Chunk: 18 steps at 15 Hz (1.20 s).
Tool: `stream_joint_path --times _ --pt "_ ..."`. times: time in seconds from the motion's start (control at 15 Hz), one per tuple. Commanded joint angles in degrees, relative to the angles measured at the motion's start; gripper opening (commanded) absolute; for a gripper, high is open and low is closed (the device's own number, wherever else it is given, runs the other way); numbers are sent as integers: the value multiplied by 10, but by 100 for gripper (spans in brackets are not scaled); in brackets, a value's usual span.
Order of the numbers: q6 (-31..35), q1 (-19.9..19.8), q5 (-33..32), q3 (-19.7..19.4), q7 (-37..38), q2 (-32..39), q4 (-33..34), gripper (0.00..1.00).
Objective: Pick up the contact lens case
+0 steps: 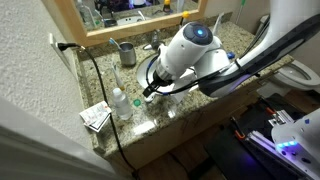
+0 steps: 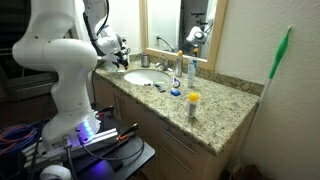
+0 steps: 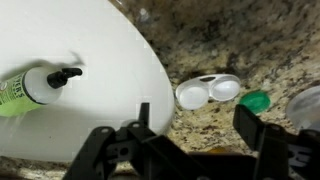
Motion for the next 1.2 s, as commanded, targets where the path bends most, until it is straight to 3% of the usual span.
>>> stream_joint_path --times 0.0,0.07,0.13,0.27,0.47,0.53,0.6,0.67,0.73,0.8,1.13 --pt "2 2 -3 -3 3 0 1 100" --pt "-1 3 -3 -4 4 0 1 100" --pt "1 2 -2 -3 3 0 1 75" --pt "1 -2 3 3 -2 0 -1 71" --pt "-2 -1 6 3 3 0 -1 50" --pt "-4 5 2 -4 13 -1 1 87" --pt "0 0 2 1 3 0 0 64" --pt "0 0 2 1 5 0 0 65" --pt "0 0 2 1 7 0 0 70" --pt "2 -5 7 7 -1 1 -2 99" --pt "-1 0 13 7 7 0 0 100"
